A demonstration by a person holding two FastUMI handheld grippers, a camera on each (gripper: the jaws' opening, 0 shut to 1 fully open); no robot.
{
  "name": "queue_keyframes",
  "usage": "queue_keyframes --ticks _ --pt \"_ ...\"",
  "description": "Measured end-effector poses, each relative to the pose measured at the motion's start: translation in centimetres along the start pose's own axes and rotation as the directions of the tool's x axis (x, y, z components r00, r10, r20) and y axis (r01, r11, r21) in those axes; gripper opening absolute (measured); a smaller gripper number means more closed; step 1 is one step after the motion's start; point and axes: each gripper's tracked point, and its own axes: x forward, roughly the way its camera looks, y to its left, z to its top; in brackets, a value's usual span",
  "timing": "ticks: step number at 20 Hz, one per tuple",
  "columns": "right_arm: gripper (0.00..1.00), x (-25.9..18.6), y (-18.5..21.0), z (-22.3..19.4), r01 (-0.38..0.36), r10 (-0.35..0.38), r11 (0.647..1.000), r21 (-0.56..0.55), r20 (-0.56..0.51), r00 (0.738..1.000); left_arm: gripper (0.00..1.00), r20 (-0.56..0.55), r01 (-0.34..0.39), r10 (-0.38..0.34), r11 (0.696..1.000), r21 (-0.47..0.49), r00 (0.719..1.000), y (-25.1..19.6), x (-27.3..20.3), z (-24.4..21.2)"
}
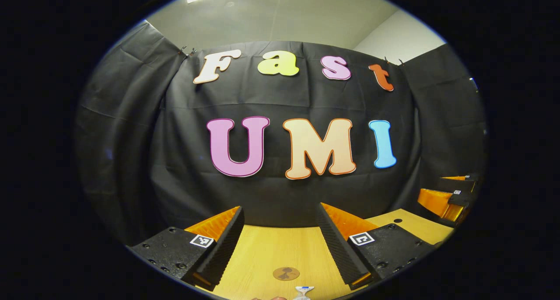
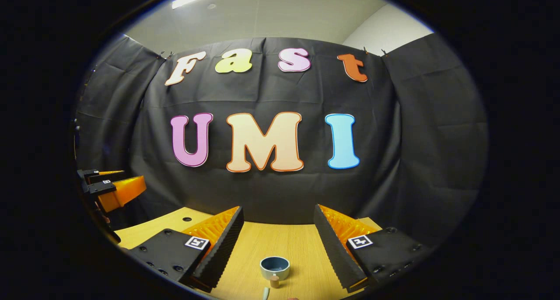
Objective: Put the toothbrush and toothpaste on the desktop into the cup, then pick up the cup and place it on the coaster on the desktop.
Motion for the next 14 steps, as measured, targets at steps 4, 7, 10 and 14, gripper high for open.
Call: queue_keyframes --ticks 4,7,10,14 --pt "0.99 0.1 0.1 -2.0 -0.002 0.001 1.000 -0.008 -0.060 0.998 0.96 0.007 -0.001 0.001 1.000 -0.004 1.000 0.2 -0.1 0.1" --pt "0.99 0.4 0.1 -4.5 -0.003 0.000 1.000 -0.021 -0.139 0.990 0.99 0.012 0.000 0.000 1.000 -0.008 1.000 0.4 -0.2 0.0" --pt "0.99 0.4 0.3 -7.6 -0.012 0.003 0.999 -0.038 -0.230 0.973 0.96 0.004 -0.006 0.006 1.000 -0.009 1.000 0.8 -0.3 -0.4" --pt "0.99 0.3 1.0 -12.4 -0.045 0.024 0.998 -0.049 -0.359 0.933 0.96 -0.001 -0.022 0.022 1.000 -0.003 1.000 1.7 -0.8 -0.7"
